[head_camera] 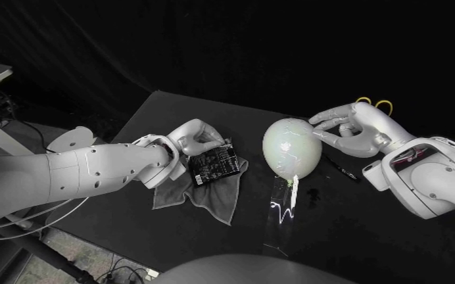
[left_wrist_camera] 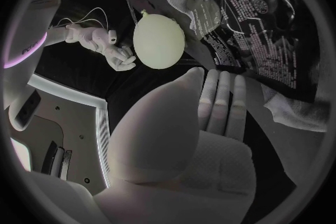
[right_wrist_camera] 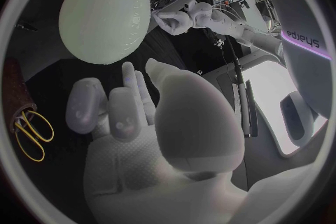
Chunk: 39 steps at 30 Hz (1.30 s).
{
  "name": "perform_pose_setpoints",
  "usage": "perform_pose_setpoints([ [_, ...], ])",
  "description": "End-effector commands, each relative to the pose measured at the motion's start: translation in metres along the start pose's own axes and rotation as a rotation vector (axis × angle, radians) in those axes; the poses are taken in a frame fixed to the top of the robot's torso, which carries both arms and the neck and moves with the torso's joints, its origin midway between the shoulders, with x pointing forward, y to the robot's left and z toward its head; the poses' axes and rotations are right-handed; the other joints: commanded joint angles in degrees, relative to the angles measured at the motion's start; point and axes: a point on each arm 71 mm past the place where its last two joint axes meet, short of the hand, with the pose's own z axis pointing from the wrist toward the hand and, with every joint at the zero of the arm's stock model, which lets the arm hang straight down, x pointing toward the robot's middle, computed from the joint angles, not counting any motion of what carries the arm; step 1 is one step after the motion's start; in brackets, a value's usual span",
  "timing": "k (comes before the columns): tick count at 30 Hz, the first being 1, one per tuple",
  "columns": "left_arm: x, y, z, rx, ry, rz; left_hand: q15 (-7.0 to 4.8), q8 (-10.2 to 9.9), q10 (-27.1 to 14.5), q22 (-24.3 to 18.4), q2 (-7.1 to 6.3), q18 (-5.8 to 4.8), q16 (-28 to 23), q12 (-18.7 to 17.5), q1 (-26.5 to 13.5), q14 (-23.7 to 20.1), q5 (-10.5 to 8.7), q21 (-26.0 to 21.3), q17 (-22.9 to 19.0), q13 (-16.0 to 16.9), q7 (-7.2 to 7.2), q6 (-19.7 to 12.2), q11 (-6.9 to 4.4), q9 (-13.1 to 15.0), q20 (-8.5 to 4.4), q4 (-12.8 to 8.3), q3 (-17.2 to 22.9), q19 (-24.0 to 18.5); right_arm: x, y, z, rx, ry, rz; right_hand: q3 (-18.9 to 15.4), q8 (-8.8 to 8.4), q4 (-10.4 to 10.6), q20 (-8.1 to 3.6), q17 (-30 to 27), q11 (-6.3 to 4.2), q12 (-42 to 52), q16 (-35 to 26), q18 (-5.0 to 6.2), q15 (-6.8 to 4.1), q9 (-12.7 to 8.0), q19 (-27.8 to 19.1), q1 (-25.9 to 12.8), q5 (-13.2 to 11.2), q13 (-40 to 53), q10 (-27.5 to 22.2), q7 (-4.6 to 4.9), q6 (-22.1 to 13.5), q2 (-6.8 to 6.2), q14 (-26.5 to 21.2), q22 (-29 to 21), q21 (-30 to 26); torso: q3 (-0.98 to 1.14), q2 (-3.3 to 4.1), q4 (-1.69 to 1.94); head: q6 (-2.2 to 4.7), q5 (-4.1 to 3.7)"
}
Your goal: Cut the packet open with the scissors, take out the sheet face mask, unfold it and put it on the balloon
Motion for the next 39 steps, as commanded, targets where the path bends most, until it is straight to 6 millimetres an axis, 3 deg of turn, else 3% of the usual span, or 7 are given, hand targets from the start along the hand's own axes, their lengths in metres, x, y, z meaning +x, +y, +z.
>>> perform_pose_setpoints([
  [1,-0.003,-0.002,0.001,0.017,-0.022,-0.121,-0.27,0.90,1.97,0.19,-1.25,0.83,0.39,0.02,-0.82,1.42,-0.07,0.71,-0.02,-0.08,-0.19,0.95,-0.50,0.62,0.07,-0.24,3.09,1.00,-0.001,0.001,0.001,-0.012,-0.012,0.005,0.40,0.36,0.09,-0.02,0.08,-0.20,0.35,-0.05,-0.24,0.05,0.07,-0.37,-0.17,0.34,0.06,0.29,0.18,0.26,0.19,-0.11,1.68,0.11,0.02,-0.02,-0.06,0.35,-0.08],
  [8,-0.006,-0.003,0.001,0.021,-0.030,-0.092,-0.66,2.11,4.04,0.37,-3.11,1.03,0.29,-0.28,-3.74,3.18,-0.04,1.56,-0.29,-0.08,-0.42,1.44,-0.90,1.70,-0.19,-1.66,9.09,1.84,-0.001,0.002,0.001,-0.014,-0.013,0.007,0.65,0.46,-0.03,-0.06,0.18,-0.28,0.38,0.04,-0.26,0.00,0.13,-0.33,-0.13,0.42,0.06,0.48,0.11,0.40,0.30,-0.09,1.80,0.24,0.02,0.00,-0.04,0.56,-0.25],
  [16,-0.006,-0.009,-0.004,0.046,-0.012,0.090,2.27,-2.39,-6.38,-1.22,-14.80,-1.95,-3.74,-0.57,-12.60,-3.77,0.17,-3.14,-1.90,-0.17,2.15,-6.67,2.39,0.00,0.49,-0.85,0.45,-10.46,0.000,0.004,0.001,-0.016,-0.008,0.011,0.64,0.46,-0.06,-0.07,-0.03,-0.27,0.36,-0.03,-0.22,-0.01,0.14,-0.43,-0.22,0.37,0.06,0.51,0.12,0.40,0.17,-0.14,1.73,0.11,0.13,-0.14,0.00,0.39,-0.10],
  [19,-0.005,-0.009,-0.007,0.033,-0.003,0.178,4.08,-5.46,-12.05,-1.57,-12.16,-4.82,-4.37,-0.46,-9.99,-14.57,1.02,-5.60,-4.08,-0.18,1.44,-12.85,4.29,-1.47,0.40,0.22,-25.37,-19.04,0.000,0.004,0.001,-0.016,-0.006,0.012,0.64,0.46,-0.06,-0.07,-0.03,-0.27,0.36,-0.03,-0.22,-0.01,0.14,-0.43,-0.22,0.37,0.06,0.51,0.12,0.40,0.17,-0.14,1.73,0.11,0.11,-0.11,0.09,0.28,-0.19],
  [20,-0.005,-0.008,-0.009,0.013,0.002,0.242,5.07,-6.26,-17.63,-2.02,-14.79,-5.91,-4.78,-0.72,-8.03,-21.12,0.11,-6.71,-5.39,-0.38,0.03,-15.31,5.52,-2.13,0.46,1.61,-31.86,-24.19,0.001,0.005,0.000,-0.017,-0.004,0.012,0.62,0.44,-0.09,-0.08,-0.15,-0.26,0.32,-0.07,-0.21,-0.01,0.14,-0.48,-0.31,0.33,0.04,0.50,0.14,0.35,0.02,-0.17,1.71,0.05,0.10,-0.14,0.02,0.19,-0.09],
  [22,-0.005,-0.007,-0.011,-0.006,0.008,0.284,4.50,-7.47,-19.63,-2.15,-15.48,-6.05,-4.83,-0.81,-8.74,-23.45,0.12,-7.05,-5.85,-0.45,3.32,-19.19,3.97,-3.28,0.54,1.68,-32.56,-26.03,0.001,0.005,0.000,-0.017,-0.003,0.012,0.62,0.44,-0.09,-0.08,-0.15,-0.26,0.32,-0.07,-0.21,-0.01,0.14,-0.48,-0.31,0.33,0.04,0.50,0.14,0.35,0.02,-0.17,1.71,0.05,0.09,-0.13,-0.03,0.11,0.00],
  [39,0.019,0.004,-0.026,-0.140,0.072,0.450,4.31,-8.00,-28.03,-1.94,-15.88,-4.54,-4.54,-0.86,-9.23,-27.77,0.13,-6.72,-6.65,-0.66,4.06,-21.21,3.98,-3.69,-0.40,1.59,-32.71,-27.24,0.000,0.006,-0.002,-0.015,0.001,0.012,0.59,0.40,-0.12,-0.09,-0.35,-0.22,0.25,-0.14,-0.17,0.00,0.14,-0.61,-0.47,0.26,0.02,0.44,0.17,0.26,-0.19,-0.23,1.63,-0.11,-0.03,0.06,0.02,-0.69,0.44],
])
